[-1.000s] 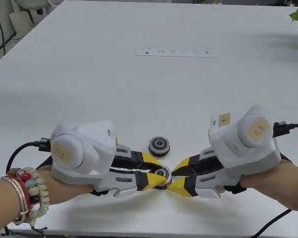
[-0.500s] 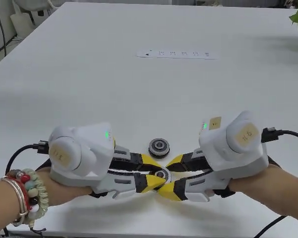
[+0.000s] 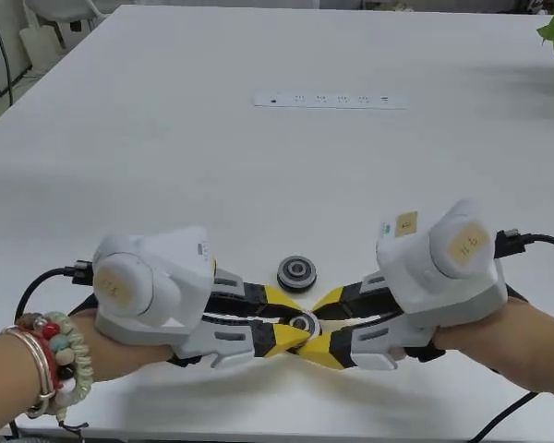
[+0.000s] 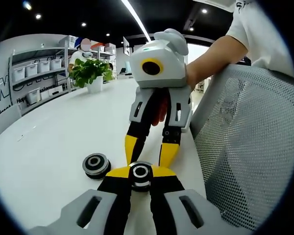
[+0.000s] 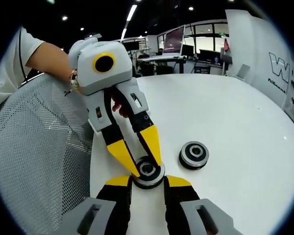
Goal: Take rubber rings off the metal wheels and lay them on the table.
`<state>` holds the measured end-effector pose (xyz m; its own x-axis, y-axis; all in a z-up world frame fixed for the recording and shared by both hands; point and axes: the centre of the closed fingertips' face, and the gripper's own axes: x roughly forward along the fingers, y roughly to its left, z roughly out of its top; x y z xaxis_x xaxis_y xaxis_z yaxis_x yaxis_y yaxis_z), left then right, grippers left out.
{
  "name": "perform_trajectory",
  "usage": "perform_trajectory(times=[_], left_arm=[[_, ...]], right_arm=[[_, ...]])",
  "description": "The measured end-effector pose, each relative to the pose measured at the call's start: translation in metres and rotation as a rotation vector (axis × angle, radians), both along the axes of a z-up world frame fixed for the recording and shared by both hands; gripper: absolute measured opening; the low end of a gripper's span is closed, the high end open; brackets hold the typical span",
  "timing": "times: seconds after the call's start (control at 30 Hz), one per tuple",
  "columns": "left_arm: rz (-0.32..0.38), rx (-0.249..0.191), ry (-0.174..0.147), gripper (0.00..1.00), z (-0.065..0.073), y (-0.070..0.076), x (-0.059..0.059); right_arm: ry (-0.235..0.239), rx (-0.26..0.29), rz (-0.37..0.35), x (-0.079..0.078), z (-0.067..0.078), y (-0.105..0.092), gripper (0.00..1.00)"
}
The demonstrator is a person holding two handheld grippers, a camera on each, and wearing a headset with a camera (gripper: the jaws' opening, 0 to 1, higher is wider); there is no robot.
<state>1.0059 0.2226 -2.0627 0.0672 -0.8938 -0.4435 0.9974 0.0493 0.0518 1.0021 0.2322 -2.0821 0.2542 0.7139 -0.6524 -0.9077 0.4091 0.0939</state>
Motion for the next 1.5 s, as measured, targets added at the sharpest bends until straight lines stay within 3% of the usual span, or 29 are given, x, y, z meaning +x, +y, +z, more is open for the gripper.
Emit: perform_trajectory(times=[0.33, 0.43, 0.97, 1.07, 1.1, 1.3, 1.43, 1.5], left_arm=[[-0.002, 0.005, 0.002, 0.09, 0.0, 0.0, 0.0], [0.0, 0.005, 0.003, 0.09, 0.0, 0.0, 0.0], [0.001, 0.006, 0.002, 0.09, 0.0, 0.0, 0.001], [0.002, 0.006, 0.001, 0.09, 0.0, 0.0, 0.001], [0.002, 0.005, 0.001, 0.09, 0.0, 0.0, 0.001], [0.005, 0.003, 0.004, 0.09, 0.0, 0.0, 0.001], [0.005, 0.002, 0.005, 0.09, -0.001, 0.0, 0.001], [0.005, 0.002, 0.005, 0.09, -0.001, 0.0, 0.001]], right_arm=[[0.033, 0.017, -0.016, -0.002, 0.002, -0.002, 0.23], [0.02, 0.016, -0.016, -0.001, 0.002, -0.001, 0.23], [-0.032, -0.041, 0.044, -0.002, 0.002, -0.004, 0.2], [-0.033, -0.111, 0.074, -0.005, -0.005, -0.014, 0.1], [-0.036, -0.07, 0.051, -0.004, -0.002, -0.011, 0.07], [-0.04, -0.081, 0.051, -0.004, -0.002, -0.012, 0.04], [-0.017, -0.064, 0.026, -0.003, -0.003, -0.013, 0.05], [0.0, -0.039, 0.024, -0.005, -0.001, -0.01, 0.1]])
